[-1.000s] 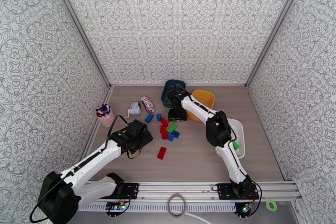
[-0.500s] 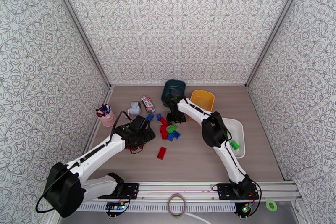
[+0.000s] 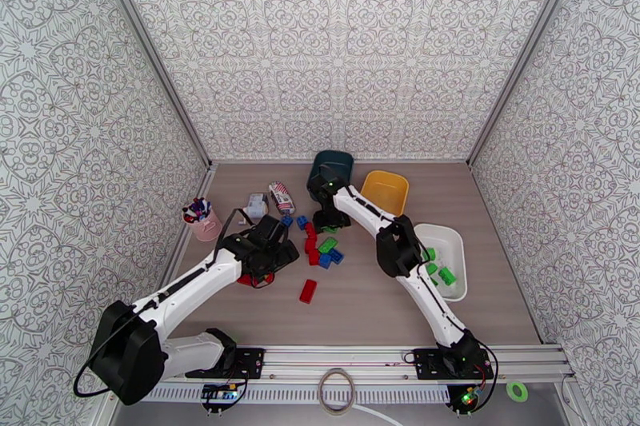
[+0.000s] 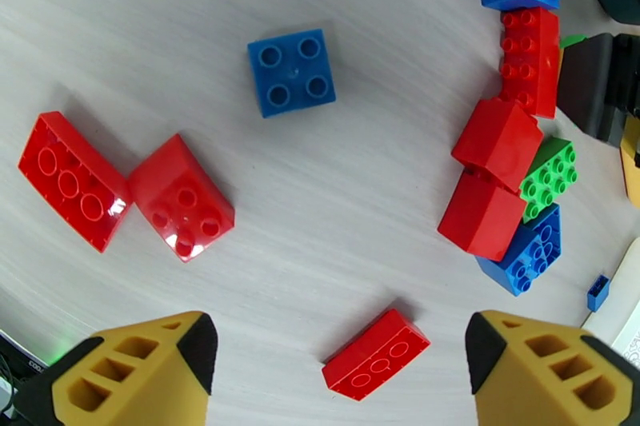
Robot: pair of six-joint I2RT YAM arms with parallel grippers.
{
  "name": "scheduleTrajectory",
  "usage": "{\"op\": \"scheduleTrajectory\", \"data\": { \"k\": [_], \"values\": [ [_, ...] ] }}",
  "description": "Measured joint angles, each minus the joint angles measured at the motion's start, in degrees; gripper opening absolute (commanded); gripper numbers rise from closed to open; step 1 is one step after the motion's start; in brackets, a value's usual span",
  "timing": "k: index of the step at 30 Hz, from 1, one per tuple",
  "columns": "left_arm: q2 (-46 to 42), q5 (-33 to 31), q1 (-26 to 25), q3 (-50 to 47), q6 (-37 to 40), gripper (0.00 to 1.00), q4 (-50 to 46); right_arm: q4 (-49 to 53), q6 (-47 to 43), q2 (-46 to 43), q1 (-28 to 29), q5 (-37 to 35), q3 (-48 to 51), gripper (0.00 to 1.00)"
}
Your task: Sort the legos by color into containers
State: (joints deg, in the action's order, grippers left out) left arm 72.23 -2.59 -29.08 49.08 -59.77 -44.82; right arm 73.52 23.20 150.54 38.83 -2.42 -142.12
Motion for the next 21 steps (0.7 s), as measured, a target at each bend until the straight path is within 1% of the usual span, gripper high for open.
{"op": "scheduleTrajectory", "data": {
  "k": [1,4,10,11,12,13,16,21],
  "values": [
    [0.0,0.0,0.2,0.0,0.1,0.87,0.0,0.1,-0.2,0.4,-0.2,0.0,-0.8,0.75],
    [0.0,0.2,0.9,0.0,0.5,0.88,0.0,0.3,-1.0,1.4,-0.5,0.1,-2.9,0.67],
    [0.3,0.6,1.8,1.0,1.5,0.89,-0.2,0.2,-1.7,1.5,-0.7,1.0,-3.2,0.46],
    [0.4,0.8,1.8,1.1,1.6,0.9,-0.1,-0.2,-1.8,1.4,-0.7,1.2,-2.9,0.44],
    [0.6,0.9,1.8,1.2,1.6,0.93,-0.1,-0.7,-1.7,1.2,-0.7,1.4,-2.2,0.42],
    [0.8,1.1,1.8,1.3,2.0,0.99,-0.1,-1.5,-1.7,0.6,-0.6,1.1,-0.7,0.41],
    [1.2,1.3,1.8,1.7,1.9,0.99,0.0,-3.2,-1.2,-2.6,-0.6,1.6,4.4,0.37],
    [1.2,1.2,1.5,2.4,2.5,0.99,0.5,-4.5,0.4,-8.0,-0.5,1.8,10.3,0.35]
  ]
}}
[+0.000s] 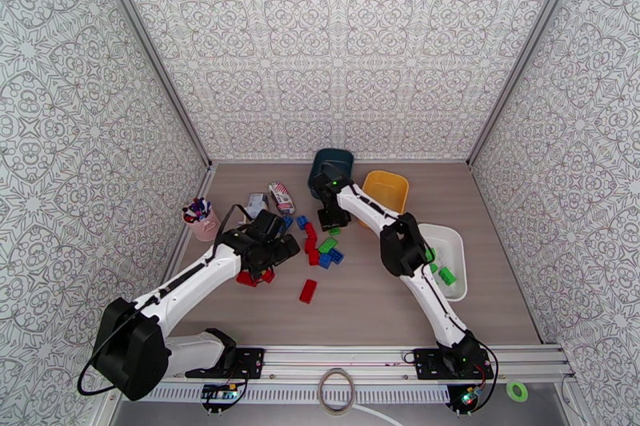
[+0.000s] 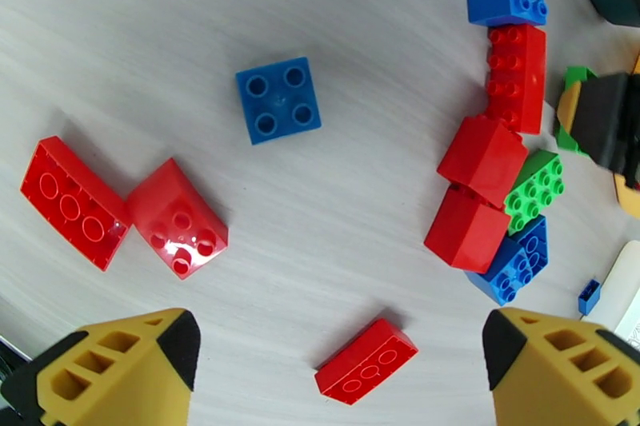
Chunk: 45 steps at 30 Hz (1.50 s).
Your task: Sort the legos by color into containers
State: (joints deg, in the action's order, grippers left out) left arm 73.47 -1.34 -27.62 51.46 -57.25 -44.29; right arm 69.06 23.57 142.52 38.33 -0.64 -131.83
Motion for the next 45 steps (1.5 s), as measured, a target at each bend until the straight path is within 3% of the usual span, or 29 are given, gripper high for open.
{"op": "scheduleTrajectory", "data": {
  "k": [6,12,18,24,29,32,40,45],
  "values": [
    [1.1,-1.0,-3.5,3.5,2.3,0.99,3.3,-1.8,2.1,-12.1,0.0,-0.3,7.6,0.33],
    [6.6,-2.3,-10.2,9.7,4.4,0.99,8.5,-5.9,5.1,-32.2,-2.5,-0.8,28.5,0.33],
    [19.3,-1.2,-16.7,22.7,7.2,0.97,10.5,-7.7,8.2,-49.9,-13.0,-1.8,50.0,0.33],
    [33.2,0.2,-23.7,37.9,11.3,0.91,8.3,-7.3,9.6,-63.1,-25.2,-1.7,64.3,0.34],
    [40.0,0.7,-27.1,46.1,14.0,0.87,3.5,-7.3,9.7,-66.4,-30.7,-0.8,71.1,0.34],
    [41.7,0.7,-27.2,48.4,15.2,0.84,0.7,-7.4,10.1,-66.4,-32.0,0.2,74.0,0.4],
    [42.1,-1.1,-25.0,48.9,19.5,0.75,-6.1,-8.3,10.5,-66.4,-32.3,2.4,75.4,0.64],
    [42.1,-2.1,-21.3,48.5,22.5,0.74,-8.2,-8.4,10.5,-67.1,-32.3,3.2,75.4,0.66]
  ]
}}
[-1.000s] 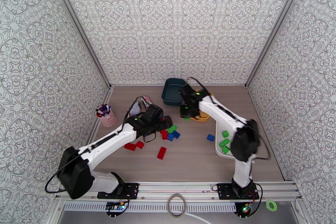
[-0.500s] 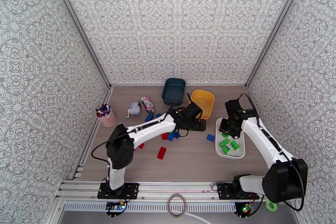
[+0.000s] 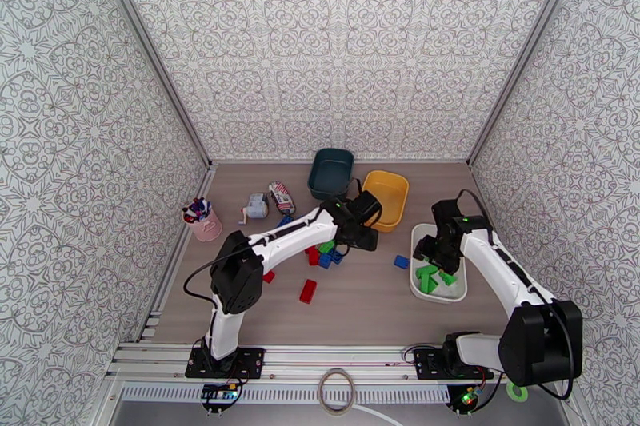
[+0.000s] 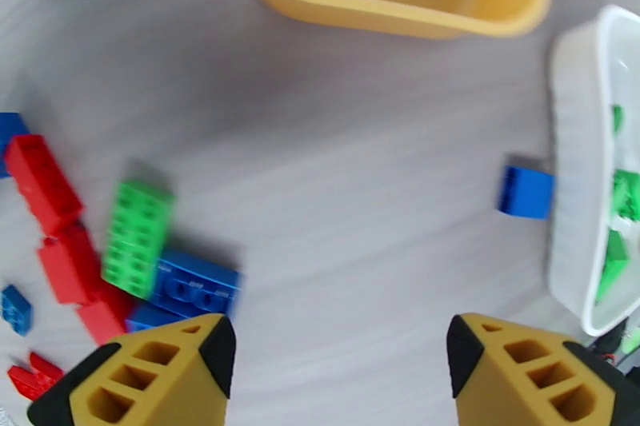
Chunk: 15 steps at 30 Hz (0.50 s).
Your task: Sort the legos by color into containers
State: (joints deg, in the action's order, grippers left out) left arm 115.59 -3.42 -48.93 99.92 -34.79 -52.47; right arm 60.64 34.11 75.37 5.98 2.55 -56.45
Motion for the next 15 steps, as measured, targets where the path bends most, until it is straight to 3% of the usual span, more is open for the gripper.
{"op": "scheduleTrajectory", "data": {
  "k": [7,15],
  "values": [
    [0.2,-0.9,6.4,-1.5,4.5,0.73,-1.6,0.0,0.1,-3.8,1.4,4.5,-0.4,0.63],
    [4.7,-0.3,8.7,-1.5,9.7,0.73,-2.1,-1.1,2.6,-4.1,12.9,7.7,-1.7,0.63]
  ]
}}
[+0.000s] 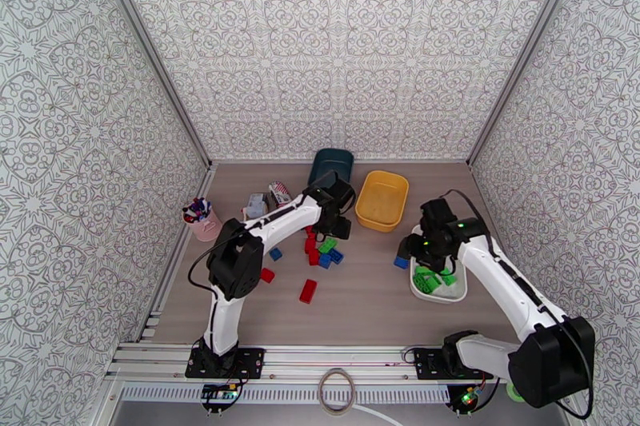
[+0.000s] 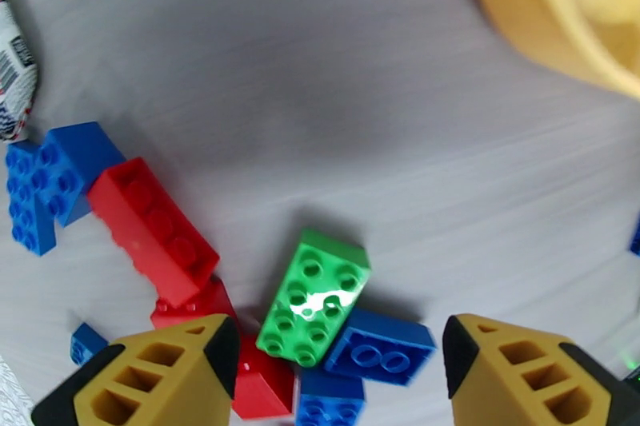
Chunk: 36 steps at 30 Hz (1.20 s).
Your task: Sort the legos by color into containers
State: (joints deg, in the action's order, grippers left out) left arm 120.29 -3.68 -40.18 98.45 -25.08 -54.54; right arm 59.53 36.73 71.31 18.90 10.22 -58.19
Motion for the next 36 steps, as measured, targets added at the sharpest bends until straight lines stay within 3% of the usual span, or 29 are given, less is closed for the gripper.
{"op": "scheduleTrajectory", "data": {
  "k": [5,13,29,36],
  "values": [
    [3.4,1.1,0.0,0.1,2.0,0.71,-0.6,-0.7,1.9,0.3,3.5,0.6,0.0,0.62],
    [5.6,1.1,0.2,0.9,2.8,0.64,-1.0,-0.8,2.5,1.0,4.2,0.6,0.0,0.62],
    [5.8,-2.5,0.6,1.6,2.6,0.32,-2.0,-0.8,2.4,2.0,4.3,0.6,-1.2,0.6],
    [3.5,-3.7,0.7,1.9,2.2,0.27,-2.2,-0.3,1.9,4.6,4.3,-0.7,-5.8,0.6]
  ]
}}
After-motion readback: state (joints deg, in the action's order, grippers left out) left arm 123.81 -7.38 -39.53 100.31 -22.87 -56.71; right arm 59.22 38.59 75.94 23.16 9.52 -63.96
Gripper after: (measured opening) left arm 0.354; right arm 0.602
